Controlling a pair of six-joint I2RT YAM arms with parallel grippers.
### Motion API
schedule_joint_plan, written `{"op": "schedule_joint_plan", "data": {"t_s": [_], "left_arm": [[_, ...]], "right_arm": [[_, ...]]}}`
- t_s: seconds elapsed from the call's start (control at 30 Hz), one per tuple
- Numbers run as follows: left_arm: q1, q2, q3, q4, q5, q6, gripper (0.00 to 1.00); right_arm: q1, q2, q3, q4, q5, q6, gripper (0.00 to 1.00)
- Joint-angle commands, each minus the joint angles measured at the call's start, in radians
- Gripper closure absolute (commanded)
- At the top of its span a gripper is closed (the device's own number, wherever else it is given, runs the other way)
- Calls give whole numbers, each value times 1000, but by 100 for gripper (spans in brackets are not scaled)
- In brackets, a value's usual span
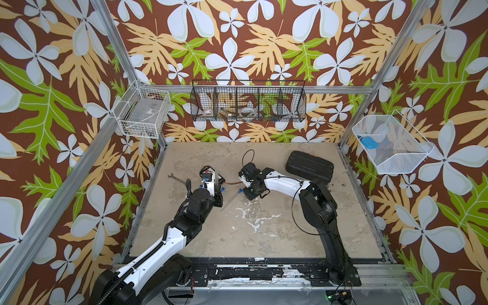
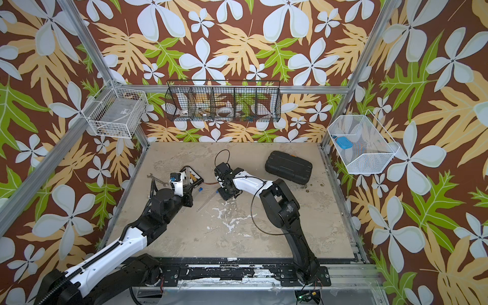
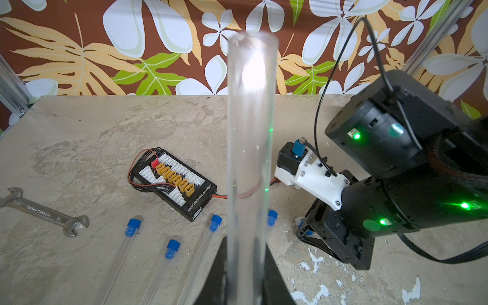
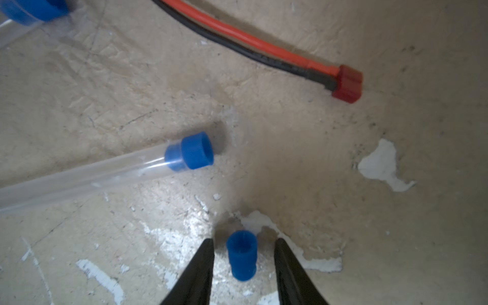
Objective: Insert stoppers into test tubes
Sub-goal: Pick up the stopper from the center of the board.
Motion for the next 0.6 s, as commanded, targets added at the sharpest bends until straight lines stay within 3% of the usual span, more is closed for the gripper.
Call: {"op": "schedule_joint_plan", "data": {"t_s": [0.0,0.37,0.57], "left_arm": [[2,-2,6,-1,1,2,100],[2,-6,6,-10,0,11,100],[2,-15,-2,-12,-1,12,100]], "right_arm": [[1,14,12,-29,31,-6,62],[2,40,33,-57,30,2,77],[-1,-39,12,-34,44,80,87]]}}
